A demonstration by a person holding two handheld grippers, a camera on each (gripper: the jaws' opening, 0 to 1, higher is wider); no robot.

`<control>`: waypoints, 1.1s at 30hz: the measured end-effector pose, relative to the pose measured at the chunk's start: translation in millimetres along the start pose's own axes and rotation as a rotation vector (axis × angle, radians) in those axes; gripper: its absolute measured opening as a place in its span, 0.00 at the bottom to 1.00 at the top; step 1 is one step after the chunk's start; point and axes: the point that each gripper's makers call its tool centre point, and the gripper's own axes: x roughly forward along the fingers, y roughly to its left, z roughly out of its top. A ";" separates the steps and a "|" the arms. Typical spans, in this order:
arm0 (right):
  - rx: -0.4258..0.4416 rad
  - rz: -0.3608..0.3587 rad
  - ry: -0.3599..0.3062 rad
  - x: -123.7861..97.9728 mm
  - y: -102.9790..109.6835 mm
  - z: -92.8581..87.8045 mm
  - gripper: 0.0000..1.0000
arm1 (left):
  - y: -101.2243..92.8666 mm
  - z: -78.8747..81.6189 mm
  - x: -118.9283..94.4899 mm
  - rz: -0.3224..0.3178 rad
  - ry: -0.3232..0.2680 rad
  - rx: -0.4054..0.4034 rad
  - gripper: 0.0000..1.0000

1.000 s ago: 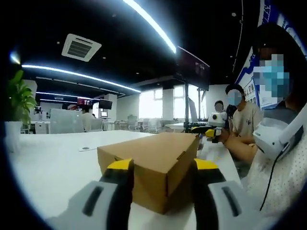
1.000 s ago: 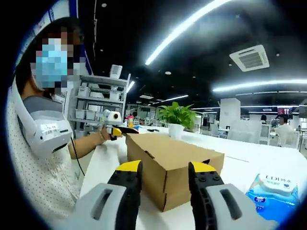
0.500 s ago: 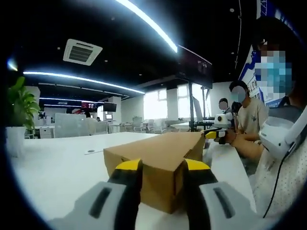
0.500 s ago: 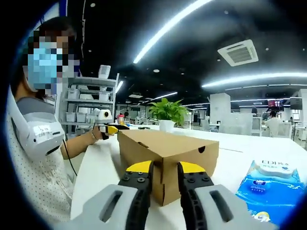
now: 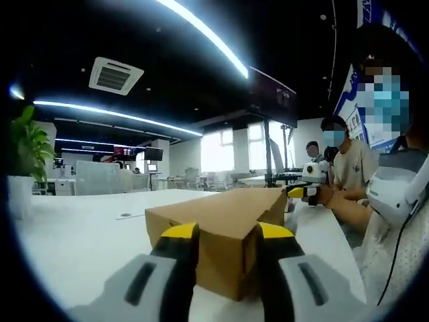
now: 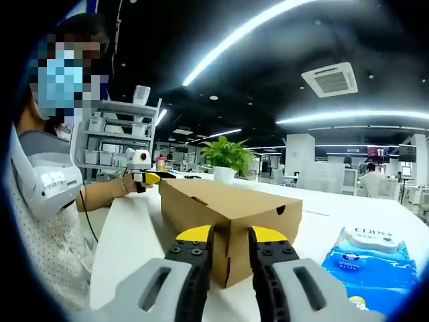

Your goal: Operate the shoe box by opening the lid, removing the specified soft item, and placing it in the target area until the item is outside and the box remains undamaged.

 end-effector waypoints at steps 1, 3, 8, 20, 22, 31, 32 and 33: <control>0.000 -0.001 0.000 -0.1 -0.3 0.0 0.21 | 0.0 0.0 0.4 0.000 -0.001 -0.001 0.34; 0.000 -0.003 0.000 -0.4 -0.9 0.2 0.21 | 0.5 0.4 0.4 -0.001 -0.002 -0.001 0.34; -0.002 0.011 -0.064 -3.8 0.6 14.1 0.22 | 2.5 4.5 -0.6 0.005 -0.003 -0.004 0.34; 0.088 -0.056 -0.358 -37.6 -24.3 80.1 0.21 | 31.9 60.1 -24.2 0.290 -0.049 0.216 0.31; 0.096 -0.121 -0.372 -44.3 -39.5 86.3 0.21 | 29.2 74.5 -31.9 0.324 -0.084 0.214 0.32; -0.004 -0.433 -0.417 -66.8 -92.3 107.7 0.21 | 58.3 113.9 -86.8 0.630 -0.221 0.224 0.38; -0.034 -0.467 -0.413 -68.2 -96.4 106.7 0.21 | 64.4 111.4 -91.5 0.675 -0.217 0.228 0.38; -0.060 -0.505 -0.399 -68.7 -100.6 103.3 0.21 | 68.6 108.9 -93.8 0.704 -0.215 0.232 0.38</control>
